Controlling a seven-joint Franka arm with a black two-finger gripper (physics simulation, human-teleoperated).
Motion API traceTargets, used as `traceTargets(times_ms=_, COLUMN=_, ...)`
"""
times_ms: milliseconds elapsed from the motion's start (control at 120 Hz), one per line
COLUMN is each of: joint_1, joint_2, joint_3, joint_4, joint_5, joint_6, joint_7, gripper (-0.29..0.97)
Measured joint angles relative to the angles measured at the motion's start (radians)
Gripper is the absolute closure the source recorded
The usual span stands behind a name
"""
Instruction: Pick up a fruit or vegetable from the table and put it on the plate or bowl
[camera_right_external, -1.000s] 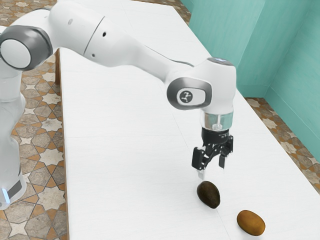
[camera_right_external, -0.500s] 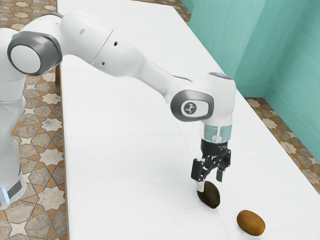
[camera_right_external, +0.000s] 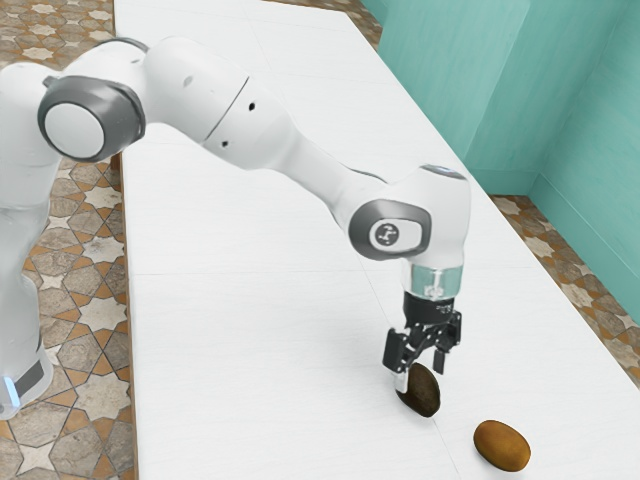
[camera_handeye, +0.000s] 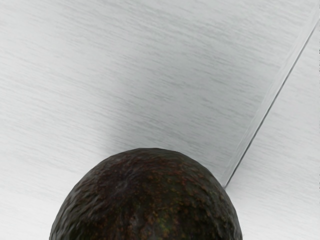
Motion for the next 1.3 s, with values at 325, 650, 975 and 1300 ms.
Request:
traceTargets(times_ms=325, joint_1=0.001, joint_2=0.055, joint_3=-0.001, joint_4=0.029, joint_5=-0.038, joint_6=0.028, joint_7=0.046, gripper=0.00)
traceTargets(times_ms=650, joint_1=-0.012, joint_2=0.058, joint_3=-0.001, joint_4=0.029, joint_5=-0.068, joint_6=0.042, joint_7=0.081, gripper=0.32)
traceTargets(times_ms=975, joint_1=-0.173, joint_2=0.013, joint_3=0.002, joint_4=0.112, joint_5=-0.005, joint_6=0.044, joint_7=0.099, gripper=0.37)
traceTargets(times_ms=1300, joint_1=-0.420, joint_2=0.204, joint_3=0.002, joint_4=0.448, joint_5=0.155, joint_6=0.049, joint_7=0.048, gripper=0.36)
